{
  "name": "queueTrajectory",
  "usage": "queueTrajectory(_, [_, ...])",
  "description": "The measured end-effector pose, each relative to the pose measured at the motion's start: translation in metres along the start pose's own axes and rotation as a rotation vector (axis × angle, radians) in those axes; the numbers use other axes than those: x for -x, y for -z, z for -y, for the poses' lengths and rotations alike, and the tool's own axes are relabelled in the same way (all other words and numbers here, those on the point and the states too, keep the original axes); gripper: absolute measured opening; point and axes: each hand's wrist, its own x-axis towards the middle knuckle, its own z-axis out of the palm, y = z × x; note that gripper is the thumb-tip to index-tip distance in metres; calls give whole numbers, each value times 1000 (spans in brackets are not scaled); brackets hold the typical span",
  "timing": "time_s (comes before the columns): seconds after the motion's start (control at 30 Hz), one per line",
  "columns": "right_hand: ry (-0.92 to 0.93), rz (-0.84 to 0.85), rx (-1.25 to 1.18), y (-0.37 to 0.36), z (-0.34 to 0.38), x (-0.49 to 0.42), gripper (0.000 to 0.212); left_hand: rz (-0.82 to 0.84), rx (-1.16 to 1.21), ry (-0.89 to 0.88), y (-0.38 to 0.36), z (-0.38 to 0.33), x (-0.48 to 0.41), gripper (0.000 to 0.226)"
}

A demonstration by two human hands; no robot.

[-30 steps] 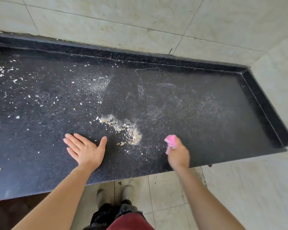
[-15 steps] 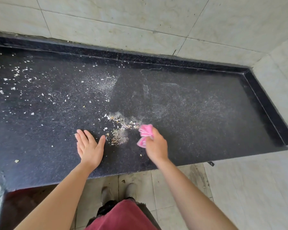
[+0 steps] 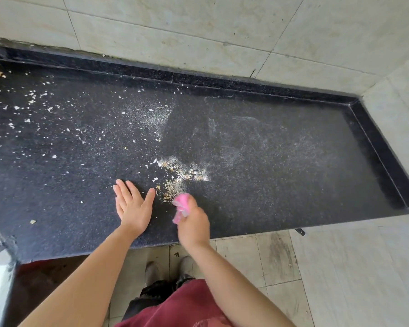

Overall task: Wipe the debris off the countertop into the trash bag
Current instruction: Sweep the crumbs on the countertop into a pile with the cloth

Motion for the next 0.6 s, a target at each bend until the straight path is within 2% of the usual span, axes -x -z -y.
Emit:
queueTrajectory(0.1, [89, 104, -90, -2, 28, -11, 42, -7, -16, -8, 2, 4, 1, 70])
queueTrajectory(0.23, [127, 3, -69, 55, 32, -46, 48, 10, -56, -23, 8, 10, 2, 66])
queueTrajectory(0.4, [-86, -116, 75, 123, -12, -107, 49, 13, -85, -36, 8, 11, 2, 66])
queueTrajectory(0.5, [-102, -69, 173, 112, -20, -127, 41, 30, -89, -19, 7, 12, 2, 66])
queueTrajectory(0.6, [38, 14, 207, 69, -1, -122, 39, 33, -102, -3, 8, 9, 2, 67])
